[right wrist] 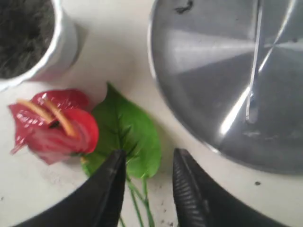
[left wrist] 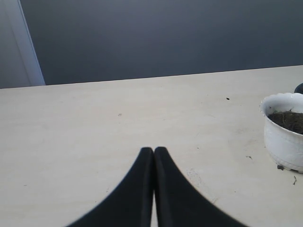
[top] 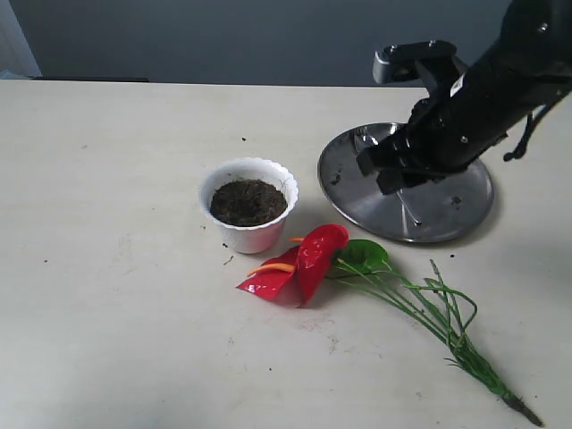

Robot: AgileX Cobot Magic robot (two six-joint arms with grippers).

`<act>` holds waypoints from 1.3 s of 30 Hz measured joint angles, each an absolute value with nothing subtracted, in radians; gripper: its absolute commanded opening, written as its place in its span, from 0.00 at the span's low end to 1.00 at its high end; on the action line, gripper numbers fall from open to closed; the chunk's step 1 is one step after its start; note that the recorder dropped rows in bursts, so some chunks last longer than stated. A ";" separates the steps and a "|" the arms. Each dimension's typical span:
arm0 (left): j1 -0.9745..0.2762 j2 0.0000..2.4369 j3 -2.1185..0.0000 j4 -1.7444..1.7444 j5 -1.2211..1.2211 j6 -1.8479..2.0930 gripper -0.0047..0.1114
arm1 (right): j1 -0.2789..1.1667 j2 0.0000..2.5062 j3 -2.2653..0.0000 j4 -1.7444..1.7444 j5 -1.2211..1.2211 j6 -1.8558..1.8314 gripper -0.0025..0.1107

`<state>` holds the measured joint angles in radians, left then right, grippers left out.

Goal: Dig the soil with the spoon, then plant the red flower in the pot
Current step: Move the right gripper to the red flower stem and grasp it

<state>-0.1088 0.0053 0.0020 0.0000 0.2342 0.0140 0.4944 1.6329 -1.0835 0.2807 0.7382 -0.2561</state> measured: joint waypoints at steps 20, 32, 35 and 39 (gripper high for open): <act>-0.109 0.005 0.002 0.000 0.234 0.014 0.04 | 0.566 1.569 -0.928 0.567 0.765 -0.644 0.47; -0.109 0.005 0.002 0.000 0.234 0.014 0.04 | 0.593 1.569 -0.873 0.511 0.693 -0.647 0.44; -0.109 0.005 0.002 0.000 0.234 0.014 0.04 | 0.593 1.569 -0.848 0.506 0.657 -0.647 0.44; -0.109 0.005 0.002 0.000 0.234 0.014 0.04 | 0.593 1.580 -0.840 0.504 0.637 -0.647 0.44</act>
